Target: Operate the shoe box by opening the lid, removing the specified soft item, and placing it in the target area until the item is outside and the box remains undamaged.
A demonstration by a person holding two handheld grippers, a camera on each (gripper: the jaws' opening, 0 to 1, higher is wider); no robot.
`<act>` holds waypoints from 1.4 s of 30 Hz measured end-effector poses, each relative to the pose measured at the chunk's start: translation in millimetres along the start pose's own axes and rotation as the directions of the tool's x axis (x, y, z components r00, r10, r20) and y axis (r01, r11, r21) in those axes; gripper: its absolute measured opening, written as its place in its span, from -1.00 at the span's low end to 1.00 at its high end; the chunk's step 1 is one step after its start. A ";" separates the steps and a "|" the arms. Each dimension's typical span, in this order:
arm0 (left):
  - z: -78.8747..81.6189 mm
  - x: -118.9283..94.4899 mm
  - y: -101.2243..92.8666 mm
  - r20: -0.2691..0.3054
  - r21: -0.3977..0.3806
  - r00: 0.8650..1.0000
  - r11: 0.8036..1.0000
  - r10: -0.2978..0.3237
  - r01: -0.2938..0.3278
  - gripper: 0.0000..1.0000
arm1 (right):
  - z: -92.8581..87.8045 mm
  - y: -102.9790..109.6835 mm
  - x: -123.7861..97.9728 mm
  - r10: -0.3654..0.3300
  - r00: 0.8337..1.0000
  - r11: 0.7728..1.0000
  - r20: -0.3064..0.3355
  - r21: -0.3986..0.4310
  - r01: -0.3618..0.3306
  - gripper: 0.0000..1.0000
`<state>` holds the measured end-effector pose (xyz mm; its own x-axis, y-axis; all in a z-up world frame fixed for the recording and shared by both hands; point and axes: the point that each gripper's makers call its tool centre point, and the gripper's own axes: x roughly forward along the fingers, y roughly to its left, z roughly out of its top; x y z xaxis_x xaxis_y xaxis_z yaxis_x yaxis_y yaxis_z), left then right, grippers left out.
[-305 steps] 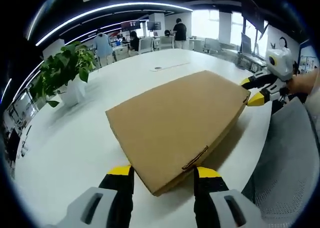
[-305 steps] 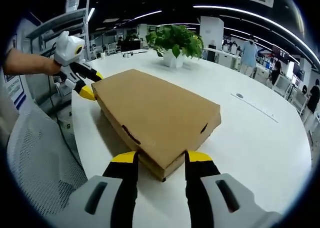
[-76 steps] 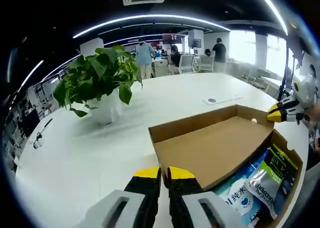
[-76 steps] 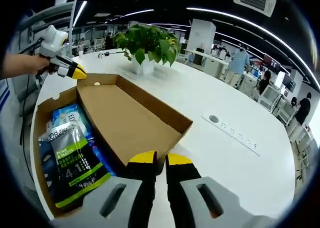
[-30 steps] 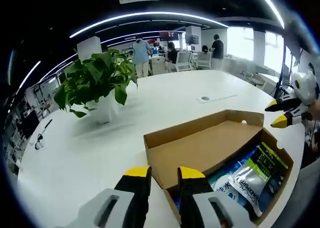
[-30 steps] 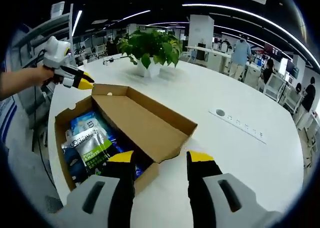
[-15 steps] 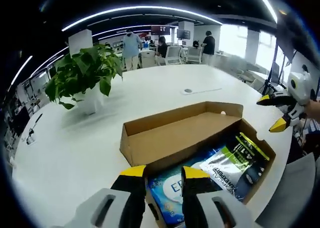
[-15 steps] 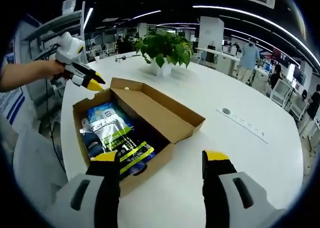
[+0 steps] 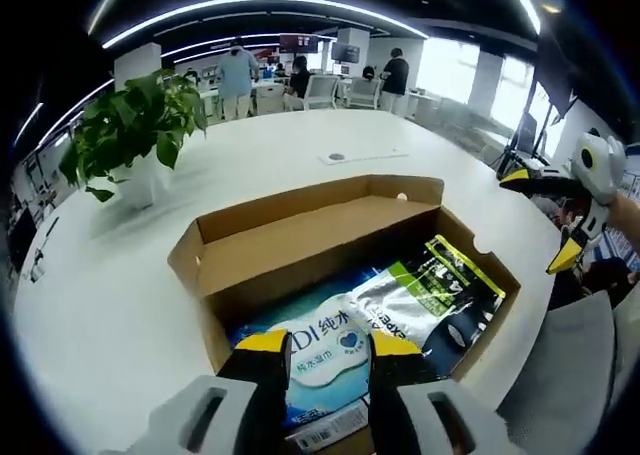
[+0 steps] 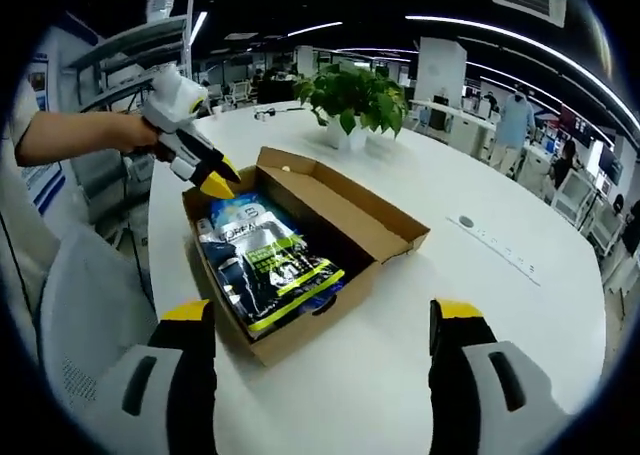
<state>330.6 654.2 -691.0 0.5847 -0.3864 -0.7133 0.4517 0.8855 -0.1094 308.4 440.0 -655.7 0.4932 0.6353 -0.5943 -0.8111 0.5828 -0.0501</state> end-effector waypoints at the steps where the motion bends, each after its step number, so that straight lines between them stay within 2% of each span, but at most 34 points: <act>1: -2.6 1.1 -3.6 -0.009 -0.004 1.000 1.000 -0.009 0.009 -0.39 | -1.4 1.3 -1.4 -0.002 1.000 1.000 -0.001 -0.007 0.002 0.70; 13: -15.0 16.3 -31.5 -0.061 -0.067 0.993 0.993 -0.104 0.099 -0.42 | -15.5 19.8 -14.3 0.015 1.000 1.000 -0.007 -0.001 -0.015 0.92; 18: -18.1 25.7 -40.1 -0.064 -0.150 0.987 0.979 -0.148 0.137 -0.48 | -18.4 23.6 -16.5 0.014 1.000 1.000 -0.011 0.000 -0.014 0.92; 23: -19.1 29.7 -42.8 -0.055 -0.176 0.986 0.974 -0.157 0.145 -0.57 | -20.2 28.4 -16.6 0.021 1.000 1.000 -0.013 0.016 -0.021 0.92; 26: -18.5 31.0 -41.8 -0.043 -0.156 0.988 0.977 -0.151 0.143 -0.69 | -22.1 31.7 -16.1 0.029 0.999 0.999 -0.020 0.022 -0.029 0.92; 30: -18.5 31.1 -41.2 -0.028 -0.153 0.988 0.978 -0.151 0.145 -0.73 | -23.2 36.3 -14.3 0.046 0.999 0.999 -0.026 0.019 -0.045 0.92; 36: -16.2 30.0 -37.9 0.004 -0.188 0.990 0.973 -0.138 0.136 -0.90 | -20.7 46.2 -8.5 0.084 0.996 0.996 -0.029 0.037 -0.083 0.86; 42: -12.3 26.7 -35.7 0.037 -0.229 0.990 0.964 -0.134 0.139 -0.97 | -14.3 54.6 -2.4 0.110 0.994 0.994 -0.023 0.027 -0.109 0.80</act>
<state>321.7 615.5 -714.7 0.5436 -0.5107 -0.6661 0.3621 0.8586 -0.3628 258.5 463.1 -668.5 0.3941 0.6835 -0.6144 -0.8513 0.5234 0.0363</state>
